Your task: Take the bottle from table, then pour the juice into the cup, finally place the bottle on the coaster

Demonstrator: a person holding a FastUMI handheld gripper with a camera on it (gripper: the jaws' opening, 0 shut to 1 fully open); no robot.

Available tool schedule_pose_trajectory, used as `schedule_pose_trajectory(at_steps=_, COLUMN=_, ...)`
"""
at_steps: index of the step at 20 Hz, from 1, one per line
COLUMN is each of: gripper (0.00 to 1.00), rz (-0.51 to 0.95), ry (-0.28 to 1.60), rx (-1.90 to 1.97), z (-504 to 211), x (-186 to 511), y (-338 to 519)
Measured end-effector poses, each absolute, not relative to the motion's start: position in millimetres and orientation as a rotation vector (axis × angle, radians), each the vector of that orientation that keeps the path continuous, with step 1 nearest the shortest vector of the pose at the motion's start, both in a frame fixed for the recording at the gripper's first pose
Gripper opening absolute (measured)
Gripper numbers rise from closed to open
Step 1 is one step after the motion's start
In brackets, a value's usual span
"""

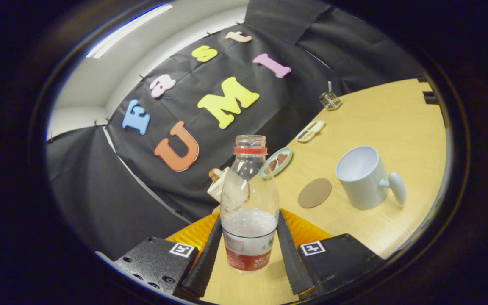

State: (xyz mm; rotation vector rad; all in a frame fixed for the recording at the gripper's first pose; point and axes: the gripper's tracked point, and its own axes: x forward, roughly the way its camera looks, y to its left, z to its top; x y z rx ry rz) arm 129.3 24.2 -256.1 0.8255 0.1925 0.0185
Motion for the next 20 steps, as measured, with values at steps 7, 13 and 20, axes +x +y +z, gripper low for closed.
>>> schedule_pose_trajectory(at_steps=7, gripper=0.76, rz=0.073, ry=0.192, rx=1.065, z=-255.2, x=132.3, y=21.9)
schedule_pose_trajectory(at_steps=13, gripper=0.76, rz=0.077, ry=0.166, rx=1.246, z=-248.3, x=136.2, y=6.9)
schedule_pose_trajectory(at_steps=20, gripper=0.76, rz=0.070, ry=0.186, rx=1.383, z=-251.4, x=142.0, y=-2.2)
